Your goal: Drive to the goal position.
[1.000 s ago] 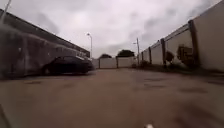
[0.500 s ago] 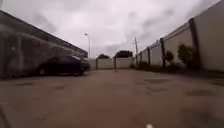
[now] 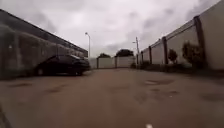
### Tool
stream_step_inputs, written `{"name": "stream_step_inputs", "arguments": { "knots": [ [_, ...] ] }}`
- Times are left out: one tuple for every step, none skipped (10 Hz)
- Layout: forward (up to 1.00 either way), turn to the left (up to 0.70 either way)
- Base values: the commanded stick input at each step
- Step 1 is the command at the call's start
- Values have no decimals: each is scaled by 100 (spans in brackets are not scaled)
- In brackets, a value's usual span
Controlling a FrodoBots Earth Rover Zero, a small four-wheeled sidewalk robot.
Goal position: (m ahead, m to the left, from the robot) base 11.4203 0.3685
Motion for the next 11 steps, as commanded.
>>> {"name": "stream_step_inputs", "arguments": {
  "knots": [
    [70, 0],
    [70, 0],
    [70, 0],
    [70, 0],
    [70, 0],
    [70, 0],
    [70, 0],
    [70, 0],
    [70, 0],
    [70, 0],
    [70, -4]
  ]
}}
